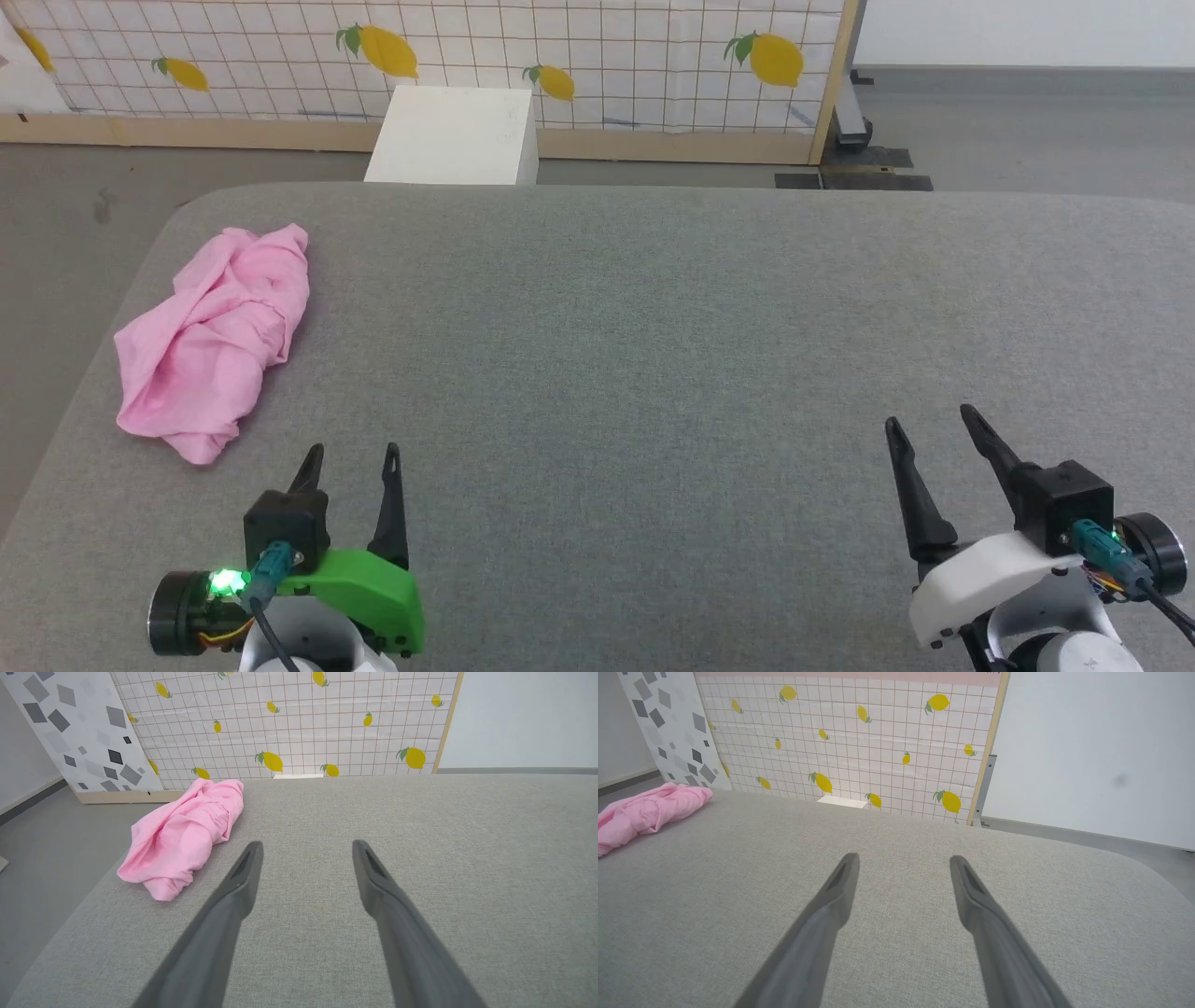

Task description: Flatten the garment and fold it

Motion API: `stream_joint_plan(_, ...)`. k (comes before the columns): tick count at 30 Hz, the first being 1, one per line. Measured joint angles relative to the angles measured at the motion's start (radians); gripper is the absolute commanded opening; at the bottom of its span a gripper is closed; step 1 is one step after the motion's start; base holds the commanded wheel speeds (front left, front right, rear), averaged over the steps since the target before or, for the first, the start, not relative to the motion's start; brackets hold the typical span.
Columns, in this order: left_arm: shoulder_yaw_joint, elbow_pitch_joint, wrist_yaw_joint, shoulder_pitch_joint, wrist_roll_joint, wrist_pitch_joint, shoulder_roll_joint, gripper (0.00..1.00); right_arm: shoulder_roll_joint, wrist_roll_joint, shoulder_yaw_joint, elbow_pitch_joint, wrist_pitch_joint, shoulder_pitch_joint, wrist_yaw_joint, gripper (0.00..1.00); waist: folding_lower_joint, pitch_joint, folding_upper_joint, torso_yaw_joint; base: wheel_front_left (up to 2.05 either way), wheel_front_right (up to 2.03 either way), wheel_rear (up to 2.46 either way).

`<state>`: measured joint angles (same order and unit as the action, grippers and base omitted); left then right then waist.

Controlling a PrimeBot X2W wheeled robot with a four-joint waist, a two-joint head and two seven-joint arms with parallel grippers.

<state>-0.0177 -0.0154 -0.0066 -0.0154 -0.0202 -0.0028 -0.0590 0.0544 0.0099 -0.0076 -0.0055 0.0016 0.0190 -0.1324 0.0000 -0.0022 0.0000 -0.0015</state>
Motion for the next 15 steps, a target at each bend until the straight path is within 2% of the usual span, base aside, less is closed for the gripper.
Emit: stream_joint_plan(15, -0.015, -0.004, 0.009, 0.000, -0.007, -0.005, -0.007, 1.00, 0.000, 0.018, -0.009, -0.004, 0.007, -0.001, 0.000, 1.00, 0.0000, 0.006, 0.0000, 0.002, 0.00, 0.00, 0.00)
